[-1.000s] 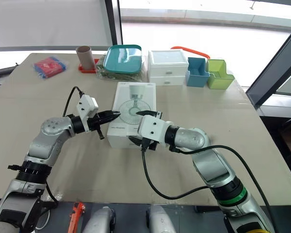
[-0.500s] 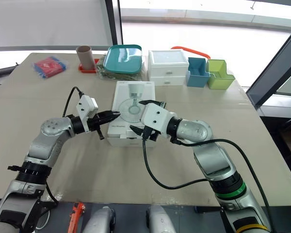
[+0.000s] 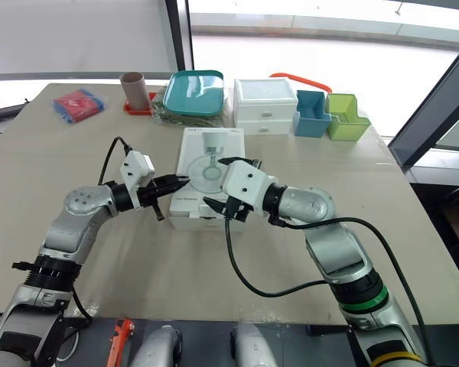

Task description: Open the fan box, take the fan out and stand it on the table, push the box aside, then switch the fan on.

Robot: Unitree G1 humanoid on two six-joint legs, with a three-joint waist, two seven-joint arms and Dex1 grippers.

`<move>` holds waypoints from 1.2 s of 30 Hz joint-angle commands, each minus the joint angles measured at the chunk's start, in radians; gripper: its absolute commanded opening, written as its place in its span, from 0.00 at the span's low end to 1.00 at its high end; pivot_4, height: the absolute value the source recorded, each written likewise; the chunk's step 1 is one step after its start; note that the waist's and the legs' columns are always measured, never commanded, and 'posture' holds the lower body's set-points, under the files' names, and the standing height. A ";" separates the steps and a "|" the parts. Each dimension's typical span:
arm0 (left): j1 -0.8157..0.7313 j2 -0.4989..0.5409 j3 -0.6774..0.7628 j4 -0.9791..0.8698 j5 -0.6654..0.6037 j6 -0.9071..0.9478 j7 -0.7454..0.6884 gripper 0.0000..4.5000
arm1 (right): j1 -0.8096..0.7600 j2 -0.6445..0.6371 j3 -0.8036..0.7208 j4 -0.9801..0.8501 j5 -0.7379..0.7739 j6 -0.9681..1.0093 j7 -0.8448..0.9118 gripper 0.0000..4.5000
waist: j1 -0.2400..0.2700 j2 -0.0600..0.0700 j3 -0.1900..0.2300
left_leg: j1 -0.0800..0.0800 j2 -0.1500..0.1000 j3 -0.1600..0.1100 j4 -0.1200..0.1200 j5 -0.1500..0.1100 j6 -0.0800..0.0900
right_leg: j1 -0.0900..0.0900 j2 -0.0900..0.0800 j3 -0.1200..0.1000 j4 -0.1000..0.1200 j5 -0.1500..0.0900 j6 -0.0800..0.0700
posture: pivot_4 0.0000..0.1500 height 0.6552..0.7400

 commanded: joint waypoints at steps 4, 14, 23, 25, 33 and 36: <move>0.017 0.002 -0.011 0.008 0.018 -0.005 -0.003 0.01 | 0.019 -0.046 -0.062 -0.073 0.021 -0.003 0.024 1.00 | 0.000 0.000 0.000 | 0.000 0.000 0.000 0.000 0.000 0.000 | 0.000 0.000 0.000 0.000 0.000 0.000 | 1.00 1.00; 0.023 -0.007 -0.017 0.013 0.027 -0.015 0.002 0.01 | 0.081 -0.109 -0.113 -0.130 0.081 0.025 0.072 1.00 | 0.000 0.000 0.000 | 0.000 0.000 0.000 0.000 0.000 0.000 | 0.000 0.000 0.000 0.000 0.000 0.000 | 1.00 1.00; 0.016 0.007 -0.010 0.034 0.031 -0.021 -0.007 0.00 | 0.101 -0.098 -0.309 -0.219 0.324 0.161 0.072 0.82 | 0.001 0.000 0.000 | 0.000 0.000 -0.001 0.000 0.000 0.000 | 0.001 0.000 -0.001 0.000 0.000 0.000 | 1.00 1.00; 0.017 0.007 -0.009 0.030 0.030 -0.019 -0.007 0.00 | 0.130 -0.116 -0.342 -0.230 0.357 0.175 0.080 0.82 | 0.001 0.000 0.000 | 0.000 0.000 -0.001 0.000 0.000 0.000 | 0.001 0.000 -0.001 0.000 0.000 0.000 | 1.00 1.00; 0.021 -0.018 -0.021 0.025 0.031 -0.022 0.002 0.00 | 0.231 -0.173 -0.417 -0.198 0.384 0.190 0.049 0.71 | 0.000 0.000 0.000 | 0.001 0.000 0.000 0.000 0.000 0.000 | 0.001 0.000 0.000 0.000 0.000 0.000 | 1.00 1.00; 0.020 -0.019 -0.023 0.028 0.033 -0.020 -0.002 0.00 | 0.242 -0.181 -0.419 -0.208 0.399 0.189 0.050 0.48 | 0.001 0.000 0.000 | 0.001 0.000 0.000 0.000 0.000 0.000 | 0.002 0.000 0.000 0.000 0.000 0.000 | 1.00 1.00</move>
